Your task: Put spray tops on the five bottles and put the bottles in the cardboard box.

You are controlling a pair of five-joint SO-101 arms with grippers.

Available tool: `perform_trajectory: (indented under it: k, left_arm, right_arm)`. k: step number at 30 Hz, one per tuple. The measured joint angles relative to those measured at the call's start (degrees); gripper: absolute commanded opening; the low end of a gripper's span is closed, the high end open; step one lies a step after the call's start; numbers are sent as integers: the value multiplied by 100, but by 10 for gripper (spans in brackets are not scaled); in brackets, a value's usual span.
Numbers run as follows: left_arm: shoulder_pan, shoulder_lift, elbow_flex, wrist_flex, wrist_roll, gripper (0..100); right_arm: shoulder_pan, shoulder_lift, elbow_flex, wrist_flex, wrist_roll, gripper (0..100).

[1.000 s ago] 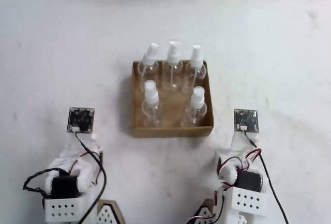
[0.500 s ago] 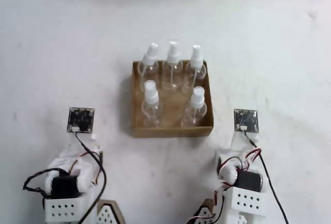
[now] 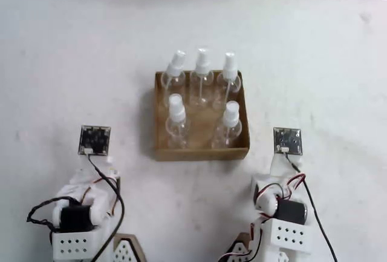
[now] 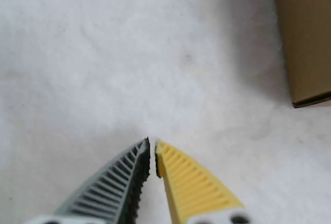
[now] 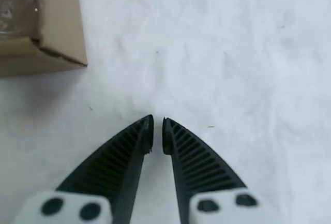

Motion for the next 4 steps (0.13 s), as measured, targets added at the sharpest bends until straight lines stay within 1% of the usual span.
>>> perform_trajectory:
  k: [4]
  left_arm:
    - [0, 0, 0, 0, 0, 24]
  right_arm:
    - [0, 0, 0, 0, 0, 18]
